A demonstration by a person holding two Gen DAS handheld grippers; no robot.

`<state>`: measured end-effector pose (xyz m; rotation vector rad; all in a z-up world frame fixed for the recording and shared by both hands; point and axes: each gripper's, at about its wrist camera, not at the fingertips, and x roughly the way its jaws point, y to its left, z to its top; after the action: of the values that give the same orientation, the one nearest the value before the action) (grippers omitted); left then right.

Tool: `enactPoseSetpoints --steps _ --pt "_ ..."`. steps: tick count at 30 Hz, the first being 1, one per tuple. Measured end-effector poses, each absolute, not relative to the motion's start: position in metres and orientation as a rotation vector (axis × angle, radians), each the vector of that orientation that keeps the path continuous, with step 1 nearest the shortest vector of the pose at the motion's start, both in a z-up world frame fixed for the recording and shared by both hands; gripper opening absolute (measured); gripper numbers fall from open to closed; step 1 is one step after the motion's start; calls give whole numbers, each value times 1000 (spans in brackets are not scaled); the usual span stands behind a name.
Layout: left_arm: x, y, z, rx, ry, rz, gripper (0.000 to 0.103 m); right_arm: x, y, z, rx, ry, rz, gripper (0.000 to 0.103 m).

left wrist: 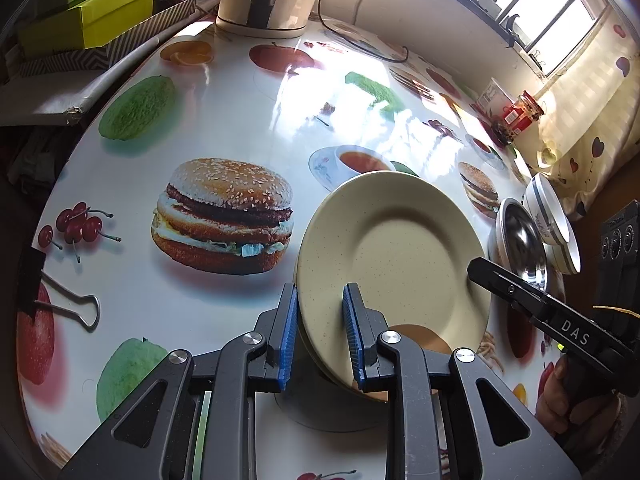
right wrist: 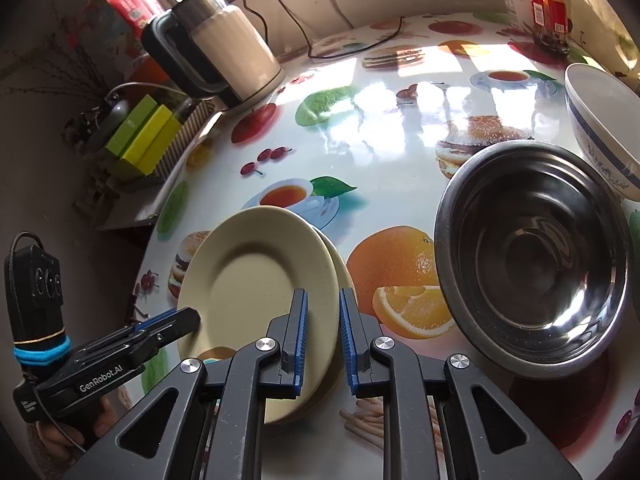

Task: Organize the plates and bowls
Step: 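Carry the held beige plates beside the steel bowl with both grippers, then lower the beige plates onto the table and open both grippers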

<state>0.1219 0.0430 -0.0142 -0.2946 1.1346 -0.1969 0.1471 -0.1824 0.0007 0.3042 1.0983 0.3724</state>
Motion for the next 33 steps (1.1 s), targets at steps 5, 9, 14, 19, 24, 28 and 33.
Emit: enactPoseSetpoints --steps 5,9,14,19,24,28,33 --pt "122 43 -14 -295 1134 -197 24 147 -182 1 298 1097 372 17" --pt "122 43 -15 -293 1134 -197 24 148 -181 1 296 1096 370 17" --pt "122 43 -14 -296 1134 -196 24 148 -181 1 294 1096 371 18" --pt "122 42 -14 -295 1133 -197 24 147 -179 2 288 1092 376 22" --pt "122 42 -14 -297 1133 -198 24 146 -178 3 279 1083 370 29" --pt "122 42 -14 -294 1132 -199 24 145 -178 3 278 1082 370 30" --pt "122 40 -13 -266 1121 -197 25 144 -179 4 276 1076 368 35"
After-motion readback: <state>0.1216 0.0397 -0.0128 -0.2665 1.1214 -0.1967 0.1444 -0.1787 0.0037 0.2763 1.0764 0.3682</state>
